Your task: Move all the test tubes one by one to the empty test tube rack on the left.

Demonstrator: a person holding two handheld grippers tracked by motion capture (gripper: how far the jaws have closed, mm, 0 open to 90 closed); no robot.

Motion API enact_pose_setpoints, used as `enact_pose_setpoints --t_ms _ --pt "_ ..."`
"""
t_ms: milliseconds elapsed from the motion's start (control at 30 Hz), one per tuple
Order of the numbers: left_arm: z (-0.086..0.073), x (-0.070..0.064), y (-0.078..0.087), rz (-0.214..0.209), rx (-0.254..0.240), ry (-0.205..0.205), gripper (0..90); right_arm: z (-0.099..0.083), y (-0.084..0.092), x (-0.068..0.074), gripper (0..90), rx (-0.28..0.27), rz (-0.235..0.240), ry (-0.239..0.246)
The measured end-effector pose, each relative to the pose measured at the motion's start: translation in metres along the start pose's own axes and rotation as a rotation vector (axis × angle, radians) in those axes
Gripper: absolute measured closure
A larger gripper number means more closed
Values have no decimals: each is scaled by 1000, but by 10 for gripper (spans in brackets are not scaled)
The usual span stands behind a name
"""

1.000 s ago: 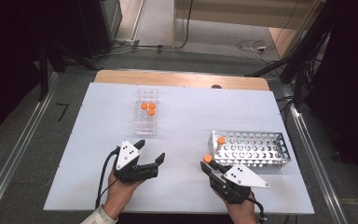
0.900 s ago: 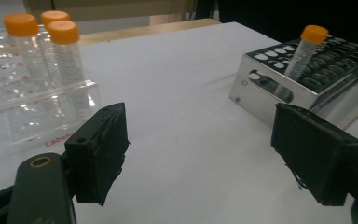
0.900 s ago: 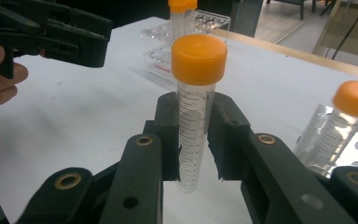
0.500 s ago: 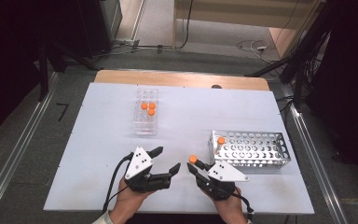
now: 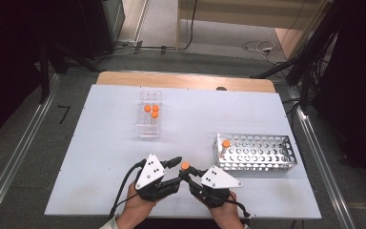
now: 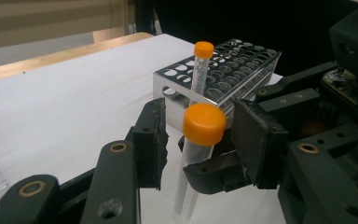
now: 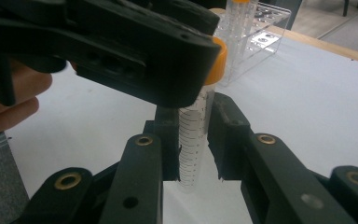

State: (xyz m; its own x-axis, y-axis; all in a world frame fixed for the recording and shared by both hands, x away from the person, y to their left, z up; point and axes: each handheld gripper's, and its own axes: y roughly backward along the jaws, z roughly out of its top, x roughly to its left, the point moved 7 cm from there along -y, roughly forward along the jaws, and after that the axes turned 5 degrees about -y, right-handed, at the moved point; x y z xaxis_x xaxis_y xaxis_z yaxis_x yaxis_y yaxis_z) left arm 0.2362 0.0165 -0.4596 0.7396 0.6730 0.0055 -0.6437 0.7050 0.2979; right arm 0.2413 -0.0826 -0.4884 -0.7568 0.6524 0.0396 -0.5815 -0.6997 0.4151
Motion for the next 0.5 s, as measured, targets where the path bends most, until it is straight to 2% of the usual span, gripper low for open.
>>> enact_pose_setpoints --t_ms 300,500 --pt "-2 -2 -2 1 5 -21 674 0 0 2 720 1 4 1" --pt "-2 -2 -3 1 9 -20 689 0 0 1 720 3 3 -3"
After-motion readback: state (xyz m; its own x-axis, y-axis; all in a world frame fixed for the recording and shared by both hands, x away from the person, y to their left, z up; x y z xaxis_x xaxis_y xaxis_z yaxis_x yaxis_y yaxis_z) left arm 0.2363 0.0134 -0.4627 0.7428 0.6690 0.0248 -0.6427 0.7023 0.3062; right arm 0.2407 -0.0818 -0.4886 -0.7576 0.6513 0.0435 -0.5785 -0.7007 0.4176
